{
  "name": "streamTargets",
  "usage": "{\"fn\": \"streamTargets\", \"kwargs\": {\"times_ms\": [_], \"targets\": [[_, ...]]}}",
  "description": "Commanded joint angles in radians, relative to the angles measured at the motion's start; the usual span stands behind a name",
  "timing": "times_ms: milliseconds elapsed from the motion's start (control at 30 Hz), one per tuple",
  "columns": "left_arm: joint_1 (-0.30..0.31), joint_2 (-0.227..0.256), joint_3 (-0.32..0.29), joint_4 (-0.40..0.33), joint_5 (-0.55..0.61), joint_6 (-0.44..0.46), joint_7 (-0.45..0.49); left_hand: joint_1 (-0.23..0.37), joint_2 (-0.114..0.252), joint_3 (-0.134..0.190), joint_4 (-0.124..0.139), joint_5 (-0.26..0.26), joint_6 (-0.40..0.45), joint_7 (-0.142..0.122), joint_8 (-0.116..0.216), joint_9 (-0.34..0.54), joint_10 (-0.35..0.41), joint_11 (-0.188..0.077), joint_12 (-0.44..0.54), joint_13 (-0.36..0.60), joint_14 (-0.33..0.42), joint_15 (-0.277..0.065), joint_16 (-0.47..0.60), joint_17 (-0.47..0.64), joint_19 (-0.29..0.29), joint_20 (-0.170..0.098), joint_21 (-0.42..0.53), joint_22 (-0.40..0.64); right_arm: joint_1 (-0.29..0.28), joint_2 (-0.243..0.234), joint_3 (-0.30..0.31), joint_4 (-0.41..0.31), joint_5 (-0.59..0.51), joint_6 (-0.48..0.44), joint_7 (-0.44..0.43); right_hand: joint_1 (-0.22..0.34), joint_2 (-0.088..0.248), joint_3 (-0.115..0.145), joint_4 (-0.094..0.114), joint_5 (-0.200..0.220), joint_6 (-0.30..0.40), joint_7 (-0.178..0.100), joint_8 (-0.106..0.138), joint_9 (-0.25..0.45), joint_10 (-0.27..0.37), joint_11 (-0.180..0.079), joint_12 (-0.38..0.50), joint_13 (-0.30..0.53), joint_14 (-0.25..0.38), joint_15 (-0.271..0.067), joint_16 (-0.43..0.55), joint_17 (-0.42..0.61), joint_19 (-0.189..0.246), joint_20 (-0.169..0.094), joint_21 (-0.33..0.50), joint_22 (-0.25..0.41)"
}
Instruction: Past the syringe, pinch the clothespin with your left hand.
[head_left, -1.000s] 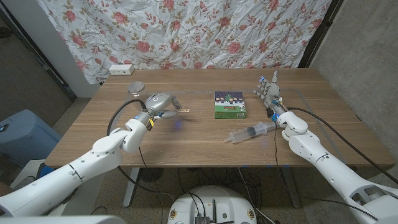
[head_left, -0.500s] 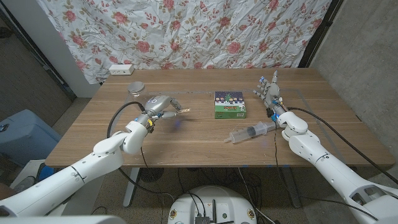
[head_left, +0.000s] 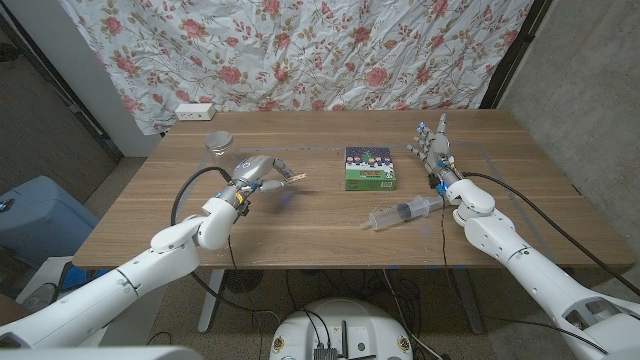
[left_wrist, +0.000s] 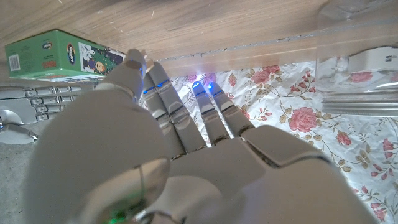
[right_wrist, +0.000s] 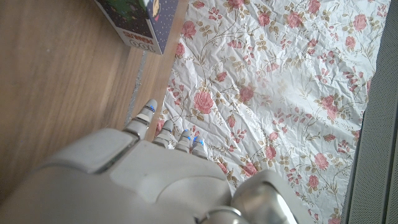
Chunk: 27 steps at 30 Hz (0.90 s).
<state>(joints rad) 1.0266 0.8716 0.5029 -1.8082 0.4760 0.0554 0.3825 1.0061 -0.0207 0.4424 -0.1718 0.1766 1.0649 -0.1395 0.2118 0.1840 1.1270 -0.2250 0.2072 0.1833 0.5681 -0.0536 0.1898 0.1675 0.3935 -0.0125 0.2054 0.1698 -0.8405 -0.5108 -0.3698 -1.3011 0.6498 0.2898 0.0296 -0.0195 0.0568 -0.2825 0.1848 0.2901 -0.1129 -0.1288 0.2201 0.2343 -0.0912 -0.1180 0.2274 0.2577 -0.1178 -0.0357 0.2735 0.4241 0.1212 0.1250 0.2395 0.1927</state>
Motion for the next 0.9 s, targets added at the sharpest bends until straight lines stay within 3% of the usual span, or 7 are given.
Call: {"fn": "streamTargets", "kwargs": {"times_ms": [33, 900], "targets": [[0.007, -0.022, -0.003, 0.015, -0.055, -0.041, 0.023, 0.009, 0.009, -0.003, 0.000, 0.008, 0.004, 0.005, -0.001, 0.005, 0.007, -0.001, -0.004, 0.004, 0.012, -0.146, 0.003, 0.002, 0.008, -0.002, -0.002, 0.006, 0.000, 0.000, 0.000, 0.000, 0.000, 0.000, 0.000, 0.001, 0.079, -0.005, -0.001, 0.004, 0.002, -0.001, 0.001, 0.002, 0.001, -0.003, -0.001, 0.003, 0.004, -0.040, -0.001, 0.004, 0.002, 0.004, -0.006, 0.004], [0.002, -0.047, 0.004, 0.029, -0.066, -0.071, 0.035, 0.018, 0.029, -0.013, 0.001, 0.010, 0.031, 0.015, 0.003, 0.006, 0.031, 0.000, 0.000, 0.005, 0.020, -0.148, 0.001, 0.002, 0.017, -0.007, 0.000, 0.007, 0.000, 0.000, 0.000, 0.000, 0.000, 0.000, 0.000, 0.001, 0.079, -0.005, -0.001, 0.004, 0.002, -0.001, 0.001, 0.002, 0.001, -0.003, -0.002, 0.003, 0.004, -0.040, -0.002, 0.005, 0.002, 0.004, -0.007, 0.004]]}}
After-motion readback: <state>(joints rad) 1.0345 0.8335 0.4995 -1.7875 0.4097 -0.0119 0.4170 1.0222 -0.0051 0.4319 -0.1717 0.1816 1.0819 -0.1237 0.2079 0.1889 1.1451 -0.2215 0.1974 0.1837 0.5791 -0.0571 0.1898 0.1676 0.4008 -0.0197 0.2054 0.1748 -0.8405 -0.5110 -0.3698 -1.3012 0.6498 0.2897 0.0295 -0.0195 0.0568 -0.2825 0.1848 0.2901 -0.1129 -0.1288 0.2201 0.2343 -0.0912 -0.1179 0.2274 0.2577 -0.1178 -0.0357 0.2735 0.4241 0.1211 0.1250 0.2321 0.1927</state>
